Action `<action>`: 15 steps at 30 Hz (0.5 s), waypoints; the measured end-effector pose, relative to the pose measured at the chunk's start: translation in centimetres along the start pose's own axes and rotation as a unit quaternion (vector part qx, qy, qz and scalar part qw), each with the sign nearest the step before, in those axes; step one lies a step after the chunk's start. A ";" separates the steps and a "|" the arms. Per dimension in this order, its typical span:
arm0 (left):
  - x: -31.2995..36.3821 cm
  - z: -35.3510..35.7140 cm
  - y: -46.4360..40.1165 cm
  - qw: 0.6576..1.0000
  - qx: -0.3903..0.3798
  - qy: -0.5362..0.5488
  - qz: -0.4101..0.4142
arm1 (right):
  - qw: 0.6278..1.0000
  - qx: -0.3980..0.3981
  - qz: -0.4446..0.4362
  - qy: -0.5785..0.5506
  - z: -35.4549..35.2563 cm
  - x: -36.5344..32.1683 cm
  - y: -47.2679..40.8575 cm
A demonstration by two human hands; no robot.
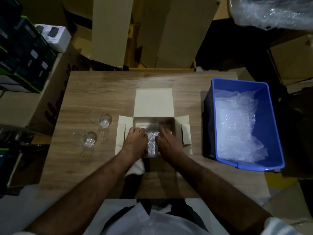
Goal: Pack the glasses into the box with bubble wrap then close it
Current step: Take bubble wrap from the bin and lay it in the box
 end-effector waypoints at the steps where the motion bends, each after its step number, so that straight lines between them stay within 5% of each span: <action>1: 0.1 0.1 -0.2 1.000 -0.011 -0.007 0.003 | 1.000 -0.011 0.008 -0.013 -0.1 0.2 0.0; 9: 0.2 -0.2 -0.6 0.999 -0.039 -0.006 0.012 | 0.999 -0.016 0.021 -0.035 0.5 1.0 -0.6; 15: -0.7 -2.8 1.0 0.988 0.085 0.132 0.005 | 0.987 0.141 -0.010 -0.074 -3.4 1.5 2.5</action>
Point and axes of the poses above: each hand's wrist, its own y-axis away from the middle knuckle, its own z-axis out of the palm, x = y × z, the point moved 6 cm from there along -y, towards the middle knuckle, and after that the axes turned 7 degrees about -z, right-handed, at the moved point
